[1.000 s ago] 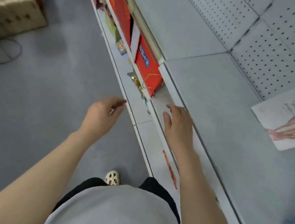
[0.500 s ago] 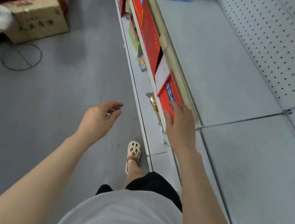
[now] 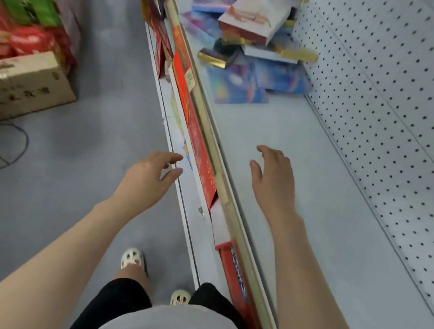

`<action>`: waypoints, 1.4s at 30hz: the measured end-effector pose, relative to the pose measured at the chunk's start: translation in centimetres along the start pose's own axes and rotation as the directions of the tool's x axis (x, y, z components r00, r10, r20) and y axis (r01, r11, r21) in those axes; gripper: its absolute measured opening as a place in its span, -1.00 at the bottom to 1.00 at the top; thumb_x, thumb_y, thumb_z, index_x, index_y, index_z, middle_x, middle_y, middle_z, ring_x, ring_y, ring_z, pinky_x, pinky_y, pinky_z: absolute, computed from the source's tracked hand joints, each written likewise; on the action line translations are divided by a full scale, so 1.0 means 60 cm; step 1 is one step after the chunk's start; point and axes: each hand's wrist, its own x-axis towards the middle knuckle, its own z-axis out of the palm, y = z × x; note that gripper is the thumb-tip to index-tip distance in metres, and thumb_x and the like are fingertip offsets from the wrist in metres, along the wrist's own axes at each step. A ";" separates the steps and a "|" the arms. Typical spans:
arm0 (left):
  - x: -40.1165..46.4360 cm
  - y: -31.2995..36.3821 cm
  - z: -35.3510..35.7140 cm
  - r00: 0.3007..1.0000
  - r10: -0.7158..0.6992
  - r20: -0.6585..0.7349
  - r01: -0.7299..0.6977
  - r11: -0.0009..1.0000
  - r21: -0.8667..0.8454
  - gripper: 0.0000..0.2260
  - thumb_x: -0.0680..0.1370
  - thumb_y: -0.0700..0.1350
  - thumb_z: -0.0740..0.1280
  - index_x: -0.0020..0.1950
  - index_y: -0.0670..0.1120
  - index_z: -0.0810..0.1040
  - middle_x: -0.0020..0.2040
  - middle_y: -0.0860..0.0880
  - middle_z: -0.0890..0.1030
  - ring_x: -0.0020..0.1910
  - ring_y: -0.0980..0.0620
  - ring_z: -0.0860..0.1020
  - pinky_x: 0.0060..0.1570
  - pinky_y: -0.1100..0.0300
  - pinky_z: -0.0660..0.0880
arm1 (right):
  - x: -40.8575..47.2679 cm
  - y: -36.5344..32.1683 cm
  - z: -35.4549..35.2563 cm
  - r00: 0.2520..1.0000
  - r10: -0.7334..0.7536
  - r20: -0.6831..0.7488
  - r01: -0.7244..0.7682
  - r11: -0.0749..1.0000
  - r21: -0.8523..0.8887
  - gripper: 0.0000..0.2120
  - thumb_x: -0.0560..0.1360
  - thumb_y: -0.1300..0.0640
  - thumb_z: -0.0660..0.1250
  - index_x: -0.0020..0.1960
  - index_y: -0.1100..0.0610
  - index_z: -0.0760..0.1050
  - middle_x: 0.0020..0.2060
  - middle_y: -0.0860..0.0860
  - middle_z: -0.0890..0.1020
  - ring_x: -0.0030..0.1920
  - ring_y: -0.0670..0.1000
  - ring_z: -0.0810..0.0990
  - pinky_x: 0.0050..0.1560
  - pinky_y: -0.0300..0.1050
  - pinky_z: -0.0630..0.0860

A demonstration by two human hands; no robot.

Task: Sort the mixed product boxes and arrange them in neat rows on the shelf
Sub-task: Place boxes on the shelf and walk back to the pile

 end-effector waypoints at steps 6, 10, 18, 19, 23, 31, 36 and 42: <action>0.231 -0.040 -0.043 0.987 0.145 0.064 -0.146 0.989 0.014 -0.72 0.61 0.00 0.27 0.32 0.04 0.51 0.24 0.03 0.52 0.14 0.03 0.54 0.12 0.12 0.47 | 0.223 -0.012 0.027 0.997 0.060 -0.050 -0.066 0.991 -0.117 -0.64 0.60 0.13 0.26 0.37 0.20 0.43 0.23 0.20 0.53 0.18 0.25 0.47 0.20 0.10 0.39; 0.378 -0.053 -0.101 0.964 0.233 0.128 -0.239 0.971 0.032 -0.71 0.61 -0.02 0.27 0.33 0.01 0.51 0.24 0.00 0.52 0.12 -0.01 0.54 0.08 0.12 0.44 | 0.368 -0.040 0.031 0.986 0.129 -0.107 -0.141 0.983 -0.119 -0.62 0.58 0.13 0.28 0.37 0.20 0.43 0.25 0.21 0.53 0.23 0.27 0.47 0.18 0.10 0.39; 0.653 -0.049 -0.192 0.899 0.405 0.166 -0.426 0.897 0.117 -0.68 0.59 -0.01 0.30 0.33 -0.03 0.51 0.26 -0.05 0.54 0.13 -0.08 0.55 0.12 0.07 0.44 | 0.636 -0.080 0.061 0.935 0.324 -0.146 -0.337 0.939 -0.074 -0.53 0.59 0.01 0.23 0.45 0.16 0.30 0.25 0.24 0.52 0.23 0.29 0.47 0.17 0.14 0.43; 0.681 -0.042 -0.195 0.894 0.416 0.164 -0.437 0.891 0.122 -0.68 0.59 -0.01 0.30 0.34 -0.02 0.50 0.27 -0.05 0.54 0.12 -0.08 0.56 0.10 0.10 0.42 | 0.660 -0.079 0.065 0.918 0.375 -0.132 -0.385 0.921 -0.060 -0.50 0.60 -0.01 0.22 0.46 0.17 0.27 0.25 0.26 0.51 0.23 0.30 0.47 0.18 0.15 0.43; 0.771 -0.010 -0.187 0.884 0.438 0.159 -0.459 0.878 0.135 -0.66 0.60 -0.02 0.29 0.36 -0.04 0.49 0.35 -0.04 0.50 0.23 -0.09 0.51 0.12 0.13 0.39 | 0.729 -0.070 0.079 0.845 0.531 -0.056 -0.530 0.847 0.039 -0.45 0.60 -0.09 0.23 0.44 0.22 0.22 0.27 0.24 0.52 0.24 0.29 0.52 0.14 0.08 0.46; 0.904 0.057 -0.153 0.829 0.534 0.167 -0.552 0.828 0.095 -0.58 0.57 -0.09 0.32 0.43 -0.06 0.42 0.35 -0.11 0.46 0.26 -0.13 0.47 0.18 0.10 0.40 | 0.753 -0.061 0.060 0.726 0.687 0.019 -0.635 0.660 0.402 -0.52 0.45 -0.08 0.47 0.27 0.13 0.50 0.16 0.09 0.64 0.09 0.12 0.63 0.10 0.04 0.57; 1.005 0.120 -0.117 0.748 0.649 0.141 -0.663 0.740 0.111 -0.49 0.50 -0.18 0.38 0.44 -0.11 0.39 0.39 -0.16 0.43 0.29 -0.22 0.44 0.25 -0.05 0.42 | 0.719 -0.061 0.045 0.629 0.777 0.022 -0.677 0.533 0.508 -0.50 0.51 -0.03 0.40 0.39 0.05 0.37 0.19 0.01 0.59 0.14 0.08 0.58 0.24 0.09 0.51; 1.071 0.207 -0.047 0.488 0.801 0.347 -0.873 0.448 0.194 -0.46 0.54 -0.04 0.36 0.50 -0.08 0.32 0.47 -0.14 0.36 0.47 -0.20 0.28 0.45 -0.11 0.14 | 0.665 -0.081 0.011 0.523 0.852 0.010 -0.709 0.429 0.559 -0.53 0.49 -0.06 0.44 0.35 -0.03 0.43 0.11 -0.05 0.60 0.03 -0.01 0.61 -0.04 -0.10 0.58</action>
